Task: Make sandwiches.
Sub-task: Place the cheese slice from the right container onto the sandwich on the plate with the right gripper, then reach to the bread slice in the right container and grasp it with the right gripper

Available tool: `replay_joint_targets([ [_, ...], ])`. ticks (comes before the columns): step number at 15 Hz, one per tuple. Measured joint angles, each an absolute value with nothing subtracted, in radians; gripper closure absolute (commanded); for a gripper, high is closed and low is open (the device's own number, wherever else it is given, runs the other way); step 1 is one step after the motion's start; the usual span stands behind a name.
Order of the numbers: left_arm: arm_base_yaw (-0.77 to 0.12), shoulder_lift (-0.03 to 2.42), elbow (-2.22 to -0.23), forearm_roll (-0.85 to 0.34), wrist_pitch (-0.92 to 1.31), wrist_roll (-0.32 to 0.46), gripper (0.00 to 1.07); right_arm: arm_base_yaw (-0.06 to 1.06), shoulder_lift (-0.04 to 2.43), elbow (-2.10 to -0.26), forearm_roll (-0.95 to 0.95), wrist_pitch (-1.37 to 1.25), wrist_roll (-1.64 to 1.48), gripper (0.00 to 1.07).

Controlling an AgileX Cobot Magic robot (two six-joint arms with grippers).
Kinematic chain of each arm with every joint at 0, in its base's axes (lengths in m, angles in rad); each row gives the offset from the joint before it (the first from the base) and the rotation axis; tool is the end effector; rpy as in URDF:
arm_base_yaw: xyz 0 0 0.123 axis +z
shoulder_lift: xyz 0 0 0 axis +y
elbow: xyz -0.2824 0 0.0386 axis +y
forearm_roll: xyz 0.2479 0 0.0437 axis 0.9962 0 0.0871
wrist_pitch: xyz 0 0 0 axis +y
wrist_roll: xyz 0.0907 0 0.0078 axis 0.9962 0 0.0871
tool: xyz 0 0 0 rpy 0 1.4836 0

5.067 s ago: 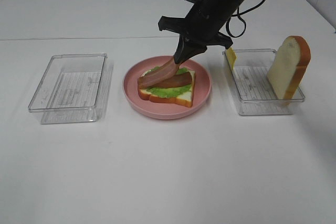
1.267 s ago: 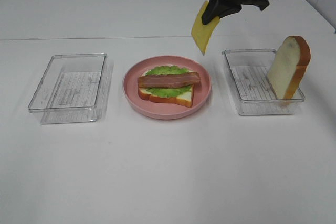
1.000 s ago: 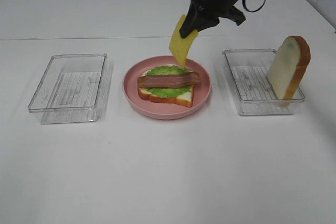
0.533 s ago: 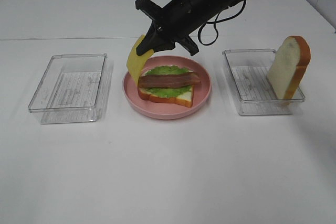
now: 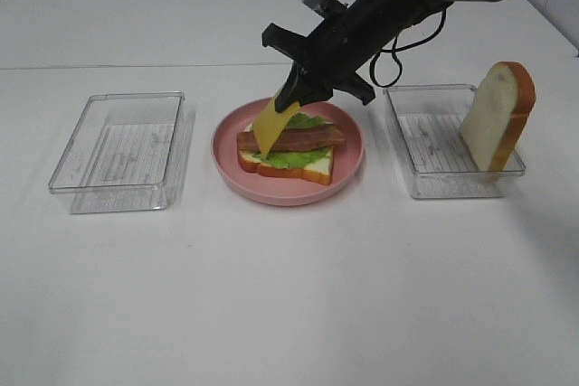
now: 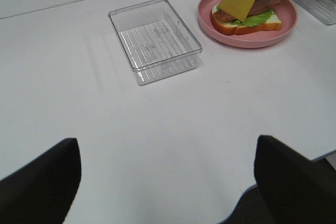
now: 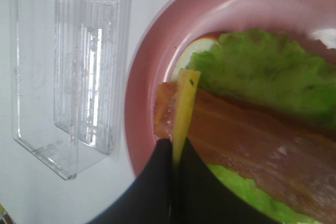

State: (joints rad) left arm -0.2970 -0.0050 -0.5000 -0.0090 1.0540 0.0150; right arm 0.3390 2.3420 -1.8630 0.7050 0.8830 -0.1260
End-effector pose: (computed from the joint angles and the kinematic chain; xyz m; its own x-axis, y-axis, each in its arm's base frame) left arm -0.0053 0.0009 0.2777 -0.4229 0.1405 -0.8952 0.3038 0.9527 0.0060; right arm 0.4540 0.2085 0.1515 -0.9741 -0.0122 -0.2259 -0.1435 0.8054 0.5751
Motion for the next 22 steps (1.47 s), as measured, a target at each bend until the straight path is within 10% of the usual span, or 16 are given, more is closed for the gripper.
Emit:
replay_joint_targets([
  [3,-0.297,-0.005,-0.5,-0.009,1.054,0.015,0.21,0.338,2.342,-1.863,0.681,0.886,-0.118,1.07],
  [5,-0.297,-0.005,-0.5,-0.009,1.054,0.015,0.21,0.338,2.342,-1.863,0.68,0.886,-0.117,0.84],
  [7,-0.297,-0.005,-0.5,-0.009,1.054,0.015,0.21,0.338,2.342,-1.863,0.677,0.888,-0.116,0.29],
  [22,-0.297,-0.005,-0.5,-0.009,1.054,0.015,0.21,0.325,2.092,-1.863,0.0,0.975,0.02,0.23],
])
